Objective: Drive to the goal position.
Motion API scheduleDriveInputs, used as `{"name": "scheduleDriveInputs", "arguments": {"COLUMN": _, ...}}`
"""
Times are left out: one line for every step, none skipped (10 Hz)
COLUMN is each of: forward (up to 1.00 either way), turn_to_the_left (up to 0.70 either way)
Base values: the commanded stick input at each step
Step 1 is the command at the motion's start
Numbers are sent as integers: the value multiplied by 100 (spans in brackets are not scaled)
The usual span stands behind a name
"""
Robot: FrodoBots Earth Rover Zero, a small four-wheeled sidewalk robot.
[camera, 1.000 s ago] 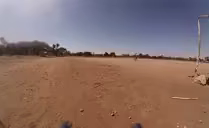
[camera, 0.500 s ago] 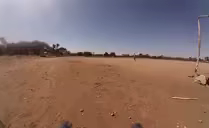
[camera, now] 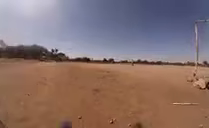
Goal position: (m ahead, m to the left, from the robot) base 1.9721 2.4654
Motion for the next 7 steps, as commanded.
{"name": "scheduleDriveInputs", "arguments": {"forward": 70, "turn_to_the_left": 0}}
{"name": "scheduleDriveInputs", "arguments": {"forward": 70, "turn_to_the_left": 0}}
{"name": "scheduleDriveInputs", "arguments": {"forward": 70, "turn_to_the_left": 0}}
{"name": "scheduleDriveInputs", "arguments": {"forward": 70, "turn_to_the_left": 0}}
{"name": "scheduleDriveInputs", "arguments": {"forward": 70, "turn_to_the_left": 0}}
{"name": "scheduleDriveInputs", "arguments": {"forward": 70, "turn_to_the_left": 0}}
{"name": "scheduleDriveInputs", "arguments": {"forward": 70, "turn_to_the_left": 0}}
